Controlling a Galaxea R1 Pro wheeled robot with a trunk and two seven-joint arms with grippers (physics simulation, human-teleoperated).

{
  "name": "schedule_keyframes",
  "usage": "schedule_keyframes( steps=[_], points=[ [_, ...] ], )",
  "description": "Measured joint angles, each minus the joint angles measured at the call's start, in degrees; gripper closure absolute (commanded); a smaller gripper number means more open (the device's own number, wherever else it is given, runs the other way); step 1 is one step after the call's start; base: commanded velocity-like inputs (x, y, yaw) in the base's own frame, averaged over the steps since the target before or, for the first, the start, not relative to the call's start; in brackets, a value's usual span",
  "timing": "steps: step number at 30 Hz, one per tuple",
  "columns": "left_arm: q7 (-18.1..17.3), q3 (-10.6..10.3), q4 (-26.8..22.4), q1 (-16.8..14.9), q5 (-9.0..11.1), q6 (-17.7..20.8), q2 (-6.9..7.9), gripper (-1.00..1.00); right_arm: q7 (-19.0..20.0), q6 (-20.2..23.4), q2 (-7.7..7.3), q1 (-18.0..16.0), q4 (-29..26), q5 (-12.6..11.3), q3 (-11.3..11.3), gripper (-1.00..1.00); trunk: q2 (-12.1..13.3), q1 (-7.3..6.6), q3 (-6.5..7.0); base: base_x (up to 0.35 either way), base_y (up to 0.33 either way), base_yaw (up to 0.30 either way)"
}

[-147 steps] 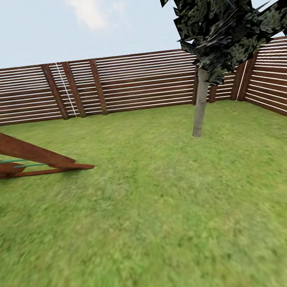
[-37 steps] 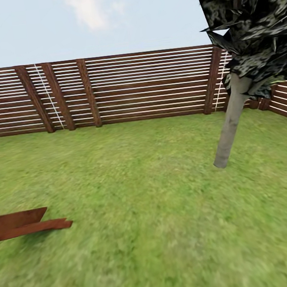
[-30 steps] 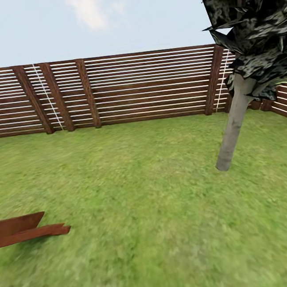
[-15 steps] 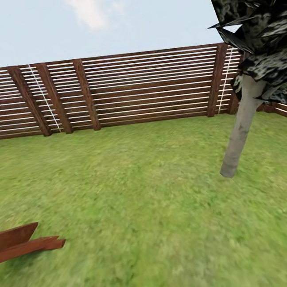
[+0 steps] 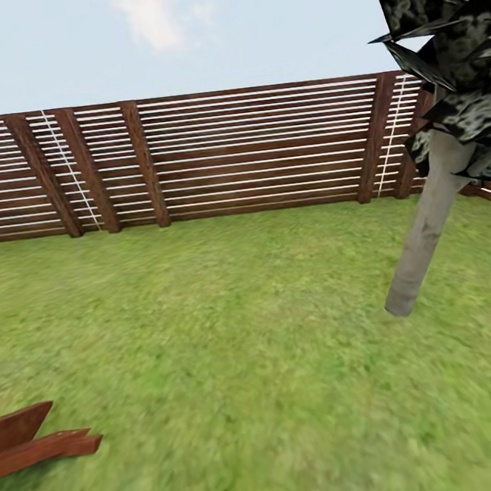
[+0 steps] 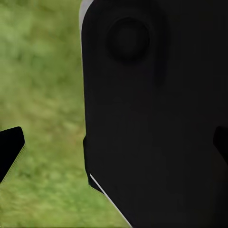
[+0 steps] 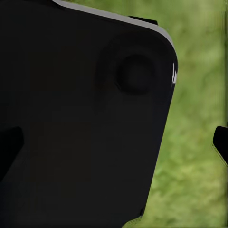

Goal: Take the three Easter eggs out of the wicker basket on the lawn in the garden, then place them on the lawn next to a single tree (choose any tree) so that all three eggs are next to the same tree and none are left in the basket.

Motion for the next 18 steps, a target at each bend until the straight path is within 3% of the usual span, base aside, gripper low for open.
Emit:
schedule_keyframes(
  steps=[18],
  points=[
    [0.0,0.0,0.0,0.0,0.0,0.0,-0.03,-1.00,0.0,0.0,0.01,0.0,0.0,0.0,0.0,-1.00,0.0,0.00,0.00,0.322,0.000,0.000]
  ],
)
